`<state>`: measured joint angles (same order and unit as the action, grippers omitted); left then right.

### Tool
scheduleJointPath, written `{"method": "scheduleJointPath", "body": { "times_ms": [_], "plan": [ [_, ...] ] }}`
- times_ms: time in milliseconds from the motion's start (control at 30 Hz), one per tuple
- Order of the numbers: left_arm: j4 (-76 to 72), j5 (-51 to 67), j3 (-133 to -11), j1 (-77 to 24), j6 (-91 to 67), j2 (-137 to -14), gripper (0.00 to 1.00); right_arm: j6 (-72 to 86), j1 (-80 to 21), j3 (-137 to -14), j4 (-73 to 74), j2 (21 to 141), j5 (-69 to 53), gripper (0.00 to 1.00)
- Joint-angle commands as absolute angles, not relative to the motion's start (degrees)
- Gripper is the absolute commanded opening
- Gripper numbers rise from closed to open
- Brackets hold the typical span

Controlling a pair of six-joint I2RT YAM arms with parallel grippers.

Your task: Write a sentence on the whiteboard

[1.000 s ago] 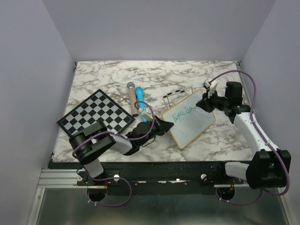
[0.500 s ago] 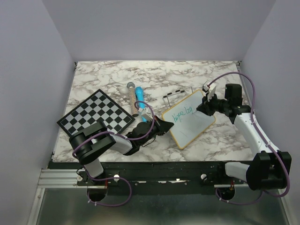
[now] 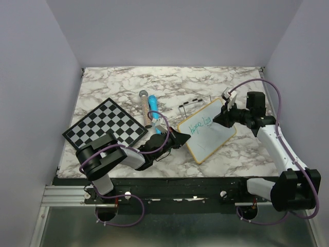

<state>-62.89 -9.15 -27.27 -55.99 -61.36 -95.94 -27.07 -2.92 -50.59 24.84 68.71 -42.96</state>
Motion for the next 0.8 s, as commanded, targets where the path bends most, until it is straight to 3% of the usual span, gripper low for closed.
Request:
{"method": "scheduleJointPath", "body": {
  "times_ms": [0, 333, 767],
  "plan": [
    [-62.67, -7.21, -27.42, -56.25, -59.50, -96.59, 0.00, -20.75, -2.11, -53.26, 18.21, 66.18, -40.70, 0.01],
    [-63.46, -6.94, -27.07, -56.25, -59.41, -96.77, 0.00, -18.63, -1.85, -53.88, 11.34, 70.40, -34.46, 0.01],
    [-63.72, -6.77, -27.33, -56.25, -59.50, -97.29, 0.00, -17.23, -2.02, -53.35, 8.17, 72.77, -35.68, 0.00]
  ]
}}
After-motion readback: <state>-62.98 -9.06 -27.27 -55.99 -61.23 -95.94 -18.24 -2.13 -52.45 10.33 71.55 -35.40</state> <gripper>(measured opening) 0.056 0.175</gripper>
